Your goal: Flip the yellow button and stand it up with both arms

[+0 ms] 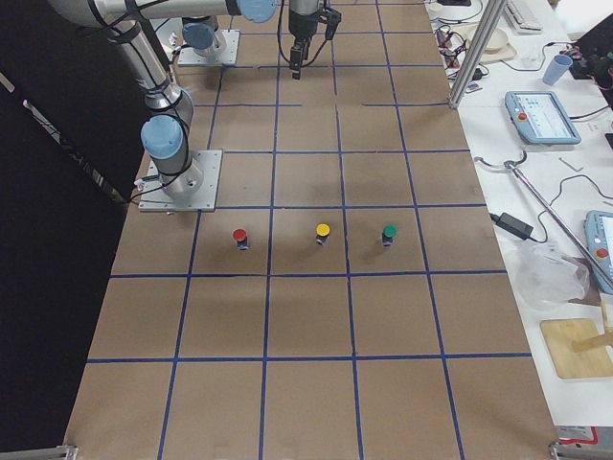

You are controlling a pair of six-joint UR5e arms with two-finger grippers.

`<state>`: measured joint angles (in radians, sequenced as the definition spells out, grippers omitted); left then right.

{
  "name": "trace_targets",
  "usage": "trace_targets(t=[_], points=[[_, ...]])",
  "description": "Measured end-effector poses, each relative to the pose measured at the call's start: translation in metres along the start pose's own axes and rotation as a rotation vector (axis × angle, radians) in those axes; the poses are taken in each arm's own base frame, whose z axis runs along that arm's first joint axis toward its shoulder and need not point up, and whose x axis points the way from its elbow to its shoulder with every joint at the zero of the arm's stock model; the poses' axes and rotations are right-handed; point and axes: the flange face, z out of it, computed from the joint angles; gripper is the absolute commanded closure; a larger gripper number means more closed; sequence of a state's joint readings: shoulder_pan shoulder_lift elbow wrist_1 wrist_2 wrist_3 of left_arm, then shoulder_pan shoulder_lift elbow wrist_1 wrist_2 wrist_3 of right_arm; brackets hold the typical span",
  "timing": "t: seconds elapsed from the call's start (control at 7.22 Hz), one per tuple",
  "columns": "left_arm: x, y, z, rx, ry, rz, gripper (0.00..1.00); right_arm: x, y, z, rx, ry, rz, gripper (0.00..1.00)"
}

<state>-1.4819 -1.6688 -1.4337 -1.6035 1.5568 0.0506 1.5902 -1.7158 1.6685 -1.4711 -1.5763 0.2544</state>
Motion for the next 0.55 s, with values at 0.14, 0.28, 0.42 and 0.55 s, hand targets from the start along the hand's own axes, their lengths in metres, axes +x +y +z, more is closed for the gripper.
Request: trace_targets(t=[0.14, 0.28, 0.42, 0.55], points=[[0.000, 0.000, 0.000, -0.001, -0.001, 0.000, 0.00, 0.006, -0.003, 0.000, -0.002, -0.003, -0.022, 0.00], [0.000, 0.000, 0.000, -0.001, -0.001, 0.000, 0.00, 0.013, -0.007, 0.000, -0.006, -0.006, -0.022, 0.00], [0.000, 0.000, 0.000, -0.001, -0.001, 0.000, 0.00, 0.018, -0.009, 0.000, -0.007, -0.004, -0.018, 0.00], [0.000, 0.000, 0.000, -0.001, 0.000, 0.000, 0.00, 0.020, -0.010, 0.000, -0.007, -0.003, -0.015, 0.00]])
